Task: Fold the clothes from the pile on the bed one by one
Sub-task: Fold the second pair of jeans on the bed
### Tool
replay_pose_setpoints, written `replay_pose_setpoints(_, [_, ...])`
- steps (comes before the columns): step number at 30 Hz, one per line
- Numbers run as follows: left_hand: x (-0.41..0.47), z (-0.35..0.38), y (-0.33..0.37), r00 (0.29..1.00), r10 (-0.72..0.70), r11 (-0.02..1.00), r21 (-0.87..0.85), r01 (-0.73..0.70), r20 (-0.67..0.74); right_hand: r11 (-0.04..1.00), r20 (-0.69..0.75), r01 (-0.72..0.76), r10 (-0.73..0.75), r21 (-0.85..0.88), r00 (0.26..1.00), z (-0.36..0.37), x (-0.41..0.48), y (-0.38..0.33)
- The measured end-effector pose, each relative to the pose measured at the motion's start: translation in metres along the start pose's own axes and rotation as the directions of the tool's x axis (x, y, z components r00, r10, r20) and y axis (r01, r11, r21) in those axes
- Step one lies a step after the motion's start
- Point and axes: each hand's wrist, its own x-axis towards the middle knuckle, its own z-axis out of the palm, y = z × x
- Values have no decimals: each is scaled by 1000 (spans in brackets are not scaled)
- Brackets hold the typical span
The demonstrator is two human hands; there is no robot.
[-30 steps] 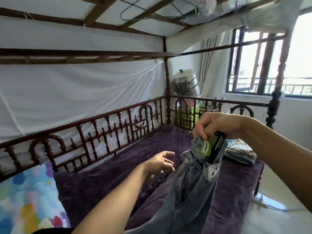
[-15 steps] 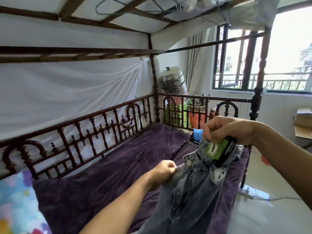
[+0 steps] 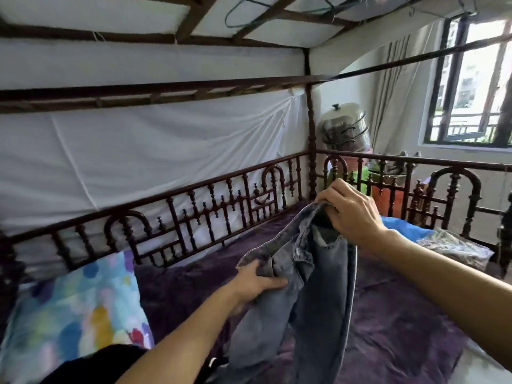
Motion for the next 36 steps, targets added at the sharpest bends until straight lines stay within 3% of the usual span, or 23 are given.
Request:
replay_pose_setpoints(3, [-9,-23,0,996,36,964,264,-15,-77,996,-51,74,-71,48,996,4,16,-16])
replay_pose_setpoints(5, [-19,-46,14,962,141,823,568,16,-232,998,-32,8,-7,55,999,5,24,-17])
replay_pose_setpoints(7, [-36,-75,32,849,340,564,810,160,-405,999,2,-29,29,22,1000,4,32,-16])
replay_pose_setpoints(9, [-53,-108,54,712,524,432,866,251,-467,1000,6,-20,20,-15,1000,0,43,-18])
replay_pose_setpoints(11, [-65,-141,72,618,645,418,885,206,-449,999,-3,-14,13,-43,1000,-8,58,-23])
replay_pose_setpoints(15, [-83,-179,108,539,754,468,883,-41,-375,999,-2,-33,33,-6,999,-26,91,-40])
replay_pose_setpoints(20, [-107,-210,172,185,817,572,805,-155,-545,970,-147,-19,56,241,988,-67,133,-79])
replay_pose_setpoints(23, [-120,-221,218,20,816,572,802,-171,-578,953,-239,-1,77,304,968,-96,156,-100])
replay_pose_setpoints(25, [-125,-220,244,-51,818,554,809,-196,-573,939,-275,-19,120,343,954,-116,167,-109])
replay_pose_setpoints(27, [-122,-215,259,-15,841,523,820,-234,-540,931,-258,-62,162,359,953,-129,169,-110])
replay_pose_setpoints(30, [-98,-205,253,205,852,522,805,-280,-481,883,-40,-182,221,432,974,-124,152,-91])
replay_pose_setpoints(33, [-51,-189,221,422,743,636,744,-205,-519,782,301,-370,243,502,922,-99,113,-57])
replay_pose_setpoints(36, [4,-159,194,608,629,694,702,-159,-484,787,373,-465,322,405,870,-69,66,-12])
